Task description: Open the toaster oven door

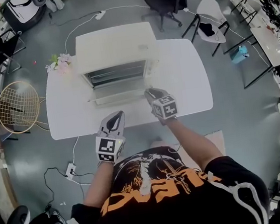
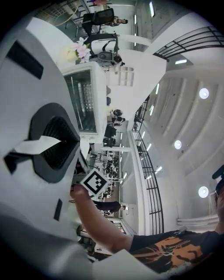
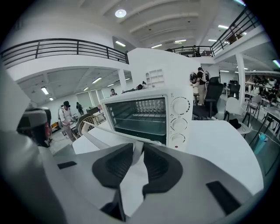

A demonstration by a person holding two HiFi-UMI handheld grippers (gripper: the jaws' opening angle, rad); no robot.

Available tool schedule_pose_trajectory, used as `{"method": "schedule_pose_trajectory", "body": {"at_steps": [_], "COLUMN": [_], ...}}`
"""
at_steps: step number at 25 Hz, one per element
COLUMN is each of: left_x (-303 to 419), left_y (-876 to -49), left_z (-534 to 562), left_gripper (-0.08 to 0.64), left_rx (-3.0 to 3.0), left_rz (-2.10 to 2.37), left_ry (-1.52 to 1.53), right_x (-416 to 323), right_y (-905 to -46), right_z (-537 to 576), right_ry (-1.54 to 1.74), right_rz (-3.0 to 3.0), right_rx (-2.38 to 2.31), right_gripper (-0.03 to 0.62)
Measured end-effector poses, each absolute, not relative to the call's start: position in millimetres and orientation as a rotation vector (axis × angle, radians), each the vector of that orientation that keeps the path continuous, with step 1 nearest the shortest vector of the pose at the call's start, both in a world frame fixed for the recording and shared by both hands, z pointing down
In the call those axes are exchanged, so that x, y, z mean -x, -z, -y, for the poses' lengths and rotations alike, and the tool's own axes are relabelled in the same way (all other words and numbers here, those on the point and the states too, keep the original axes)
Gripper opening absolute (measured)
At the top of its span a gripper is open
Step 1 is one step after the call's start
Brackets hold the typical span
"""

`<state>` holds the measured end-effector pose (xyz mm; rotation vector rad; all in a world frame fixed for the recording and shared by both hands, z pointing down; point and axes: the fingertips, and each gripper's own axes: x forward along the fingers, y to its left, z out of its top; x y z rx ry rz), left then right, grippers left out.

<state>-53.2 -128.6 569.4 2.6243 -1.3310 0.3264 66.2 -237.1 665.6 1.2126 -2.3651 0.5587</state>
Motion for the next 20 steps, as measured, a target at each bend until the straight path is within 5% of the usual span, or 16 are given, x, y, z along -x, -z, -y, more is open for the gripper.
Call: {"method": "schedule_pose_trajectory", "body": {"at_steps": [20], "left_x": [48], "left_y": [-585], "left_z": [118], "left_gripper": [0.021], "left_rx": [-2.639], "left_rz": [1.292], "left_ry": [-0.426], "right_x": [-77], "right_y": [-792], "right_z": [171], "right_ry": [-0.905], "right_rz": [2.104], "right_rx": [-1.100], "right_gripper": [0.084]}}
